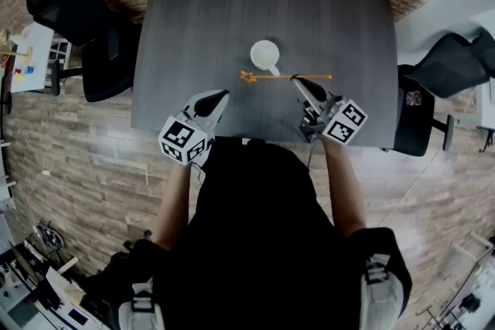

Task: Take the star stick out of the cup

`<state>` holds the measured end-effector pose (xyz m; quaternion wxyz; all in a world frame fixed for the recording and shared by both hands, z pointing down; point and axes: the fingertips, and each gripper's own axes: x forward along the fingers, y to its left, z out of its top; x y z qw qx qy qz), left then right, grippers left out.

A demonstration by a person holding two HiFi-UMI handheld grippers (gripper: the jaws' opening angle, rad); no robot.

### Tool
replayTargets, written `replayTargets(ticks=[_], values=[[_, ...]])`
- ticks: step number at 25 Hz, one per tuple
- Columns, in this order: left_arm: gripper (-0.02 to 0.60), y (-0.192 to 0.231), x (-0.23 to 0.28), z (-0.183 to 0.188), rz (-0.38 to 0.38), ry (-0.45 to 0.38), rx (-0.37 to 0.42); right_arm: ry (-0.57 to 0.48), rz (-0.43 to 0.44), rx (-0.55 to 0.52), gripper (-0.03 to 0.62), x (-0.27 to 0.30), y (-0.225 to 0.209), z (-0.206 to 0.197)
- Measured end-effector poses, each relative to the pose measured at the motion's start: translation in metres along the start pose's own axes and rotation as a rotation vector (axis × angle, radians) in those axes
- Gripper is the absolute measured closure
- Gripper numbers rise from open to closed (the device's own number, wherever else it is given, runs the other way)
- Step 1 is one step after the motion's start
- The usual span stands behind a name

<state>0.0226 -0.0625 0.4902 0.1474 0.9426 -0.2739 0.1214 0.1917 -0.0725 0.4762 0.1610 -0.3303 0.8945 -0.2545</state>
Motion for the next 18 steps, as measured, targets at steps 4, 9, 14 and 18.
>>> replayTargets(ticks=[4, 9, 14, 18], values=[[0.58, 0.0006, -0.0023, -0.0023, 0.005, 0.0, -0.01, 0.002, -0.001, 0.0, 0.585, -0.0013, 0.0006, -0.0031], [0.581, 0.0006, -0.0069, -0.0054, 0.008, 0.004, -0.01, 0.004, 0.003, 0.0, 0.586, -0.0017, 0.0041, -0.0063], [0.581, 0.0009, -0.0079, -0.0065, 0.004, 0.006, -0.01, 0.003, 0.002, 0.003, 0.585, -0.0028, 0.0073, -0.0078], [0.581, 0.0001, -0.0057, -0.0073, -0.003, 0.011, -0.009, 0.009, -0.002, 0.011, 0.585, -0.0054, 0.0074, -0.0103]])
